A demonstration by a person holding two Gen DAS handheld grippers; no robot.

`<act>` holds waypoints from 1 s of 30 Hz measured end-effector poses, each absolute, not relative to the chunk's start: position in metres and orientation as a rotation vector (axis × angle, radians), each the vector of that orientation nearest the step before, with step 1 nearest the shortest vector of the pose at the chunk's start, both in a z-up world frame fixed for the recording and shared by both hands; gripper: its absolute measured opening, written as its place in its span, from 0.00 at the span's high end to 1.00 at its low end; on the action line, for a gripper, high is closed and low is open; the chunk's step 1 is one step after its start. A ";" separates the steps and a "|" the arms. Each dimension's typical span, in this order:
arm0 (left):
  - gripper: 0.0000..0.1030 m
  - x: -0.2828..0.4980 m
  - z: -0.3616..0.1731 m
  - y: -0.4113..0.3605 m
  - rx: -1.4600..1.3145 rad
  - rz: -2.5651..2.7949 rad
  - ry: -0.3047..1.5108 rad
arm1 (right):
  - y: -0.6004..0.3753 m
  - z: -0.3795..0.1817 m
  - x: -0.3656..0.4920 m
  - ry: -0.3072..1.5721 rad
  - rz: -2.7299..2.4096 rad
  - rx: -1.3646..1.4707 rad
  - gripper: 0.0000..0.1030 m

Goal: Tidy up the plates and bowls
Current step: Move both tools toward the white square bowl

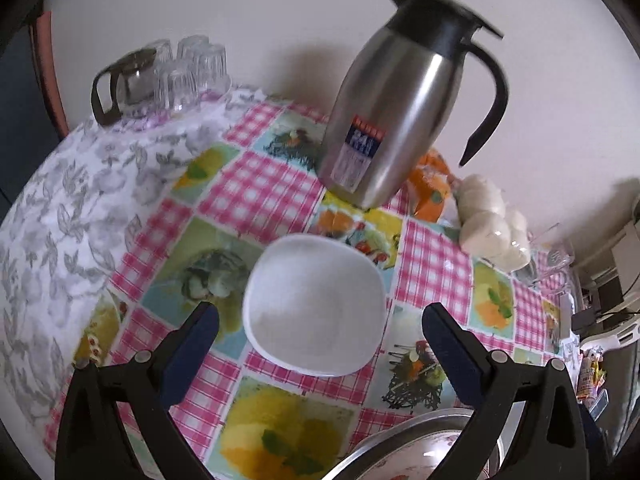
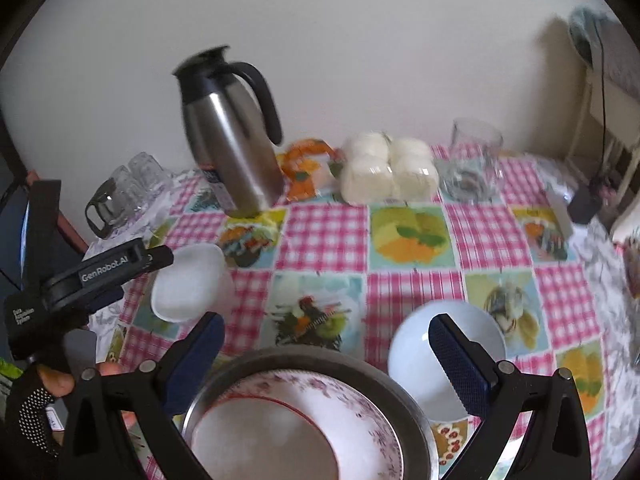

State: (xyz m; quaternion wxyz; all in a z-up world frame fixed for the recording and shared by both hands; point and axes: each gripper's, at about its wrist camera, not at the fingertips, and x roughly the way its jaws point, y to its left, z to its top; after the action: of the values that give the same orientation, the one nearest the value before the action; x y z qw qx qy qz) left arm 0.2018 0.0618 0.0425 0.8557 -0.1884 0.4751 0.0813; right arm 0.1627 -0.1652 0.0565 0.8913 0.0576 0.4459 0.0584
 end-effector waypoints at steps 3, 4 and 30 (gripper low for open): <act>0.02 0.193 0.048 0.072 -0.443 0.148 0.972 | -0.153 0.068 0.163 0.932 0.136 0.120 0.00; 0.02 0.193 0.048 0.075 -0.451 0.143 0.981 | -0.148 0.071 0.164 0.932 0.138 0.120 0.00; 0.35 0.218 -0.017 0.125 -0.535 0.041 1.103 | -0.035 0.004 0.232 1.177 0.103 0.007 0.27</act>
State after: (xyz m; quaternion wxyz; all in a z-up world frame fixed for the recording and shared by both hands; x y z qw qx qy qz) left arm 0.2177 0.1251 -0.0171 0.8178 -0.2510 0.5176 0.0191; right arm 0.2315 -0.0353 0.0037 0.8306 0.0033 0.5547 0.0486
